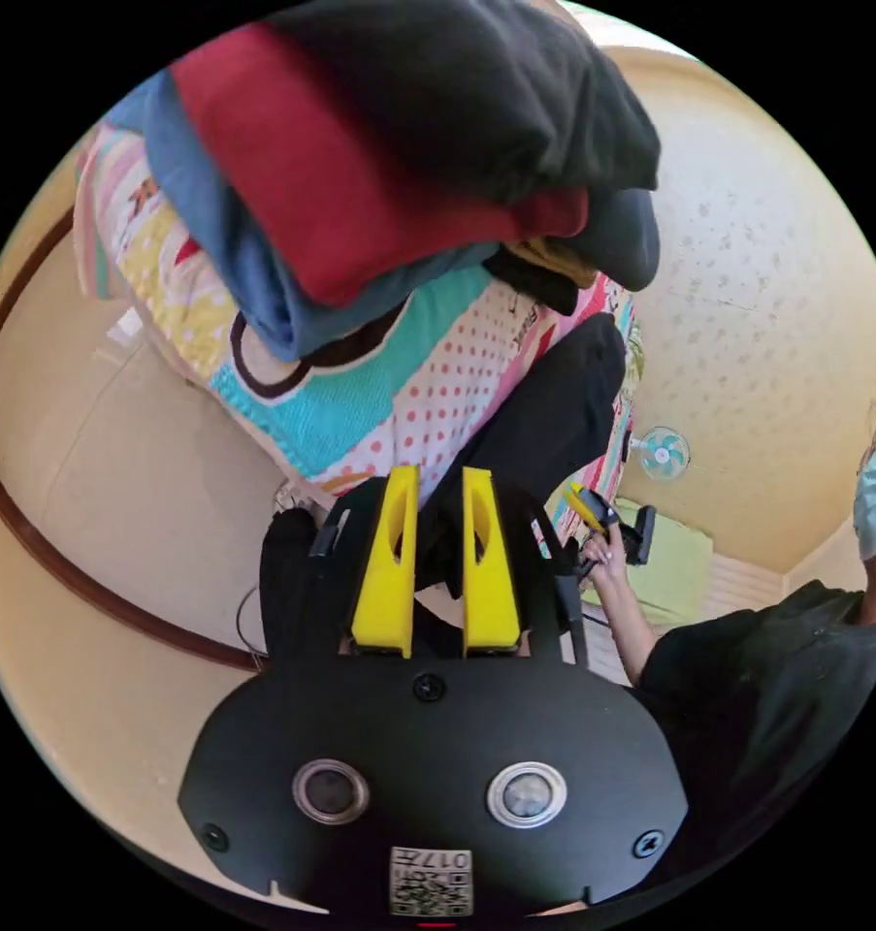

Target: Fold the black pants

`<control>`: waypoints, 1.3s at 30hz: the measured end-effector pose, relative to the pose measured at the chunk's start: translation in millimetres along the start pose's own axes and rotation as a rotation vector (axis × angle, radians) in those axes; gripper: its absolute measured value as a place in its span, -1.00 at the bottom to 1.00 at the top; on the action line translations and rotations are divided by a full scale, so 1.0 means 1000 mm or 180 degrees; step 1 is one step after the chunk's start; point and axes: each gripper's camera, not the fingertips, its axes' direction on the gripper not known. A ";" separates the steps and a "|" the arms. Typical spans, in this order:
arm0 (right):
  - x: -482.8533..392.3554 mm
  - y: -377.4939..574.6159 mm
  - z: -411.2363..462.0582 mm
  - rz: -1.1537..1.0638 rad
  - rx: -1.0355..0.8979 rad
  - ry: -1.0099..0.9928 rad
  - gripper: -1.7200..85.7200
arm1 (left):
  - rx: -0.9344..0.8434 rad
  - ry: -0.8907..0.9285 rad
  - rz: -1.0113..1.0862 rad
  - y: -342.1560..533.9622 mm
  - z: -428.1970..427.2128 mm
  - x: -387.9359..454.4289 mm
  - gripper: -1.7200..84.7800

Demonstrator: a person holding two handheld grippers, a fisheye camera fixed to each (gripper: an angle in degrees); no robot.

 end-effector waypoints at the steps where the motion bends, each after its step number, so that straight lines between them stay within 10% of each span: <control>1: 0.015 0.027 0.017 0.0232 -0.0033 -0.0456 -0.65 | -0.0053 0.0006 0.0089 -0.005 0.003 0.006 -0.71; 6: 0.003 0.063 0.061 0.0521 0.0496 -0.0904 -0.64 | -0.1191 -0.0209 0.0696 -0.034 0.096 0.042 -0.66; 20: 0.028 0.093 -0.014 -0.0379 -0.0844 -0.0901 -0.89 | -0.2866 0.0039 0.0975 0.090 0.131 0.073 -0.84; 24: 0.052 0.086 0.001 -0.0118 -0.0890 -0.0917 -0.83 | -0.2639 -0.0878 0.1221 0.086 0.119 0.068 -0.88; 39: 0.075 0.017 0.015 0.0322 0.0517 -0.0291 -0.74 | -0.1920 -0.0822 0.2217 0.051 0.217 0.158 -0.68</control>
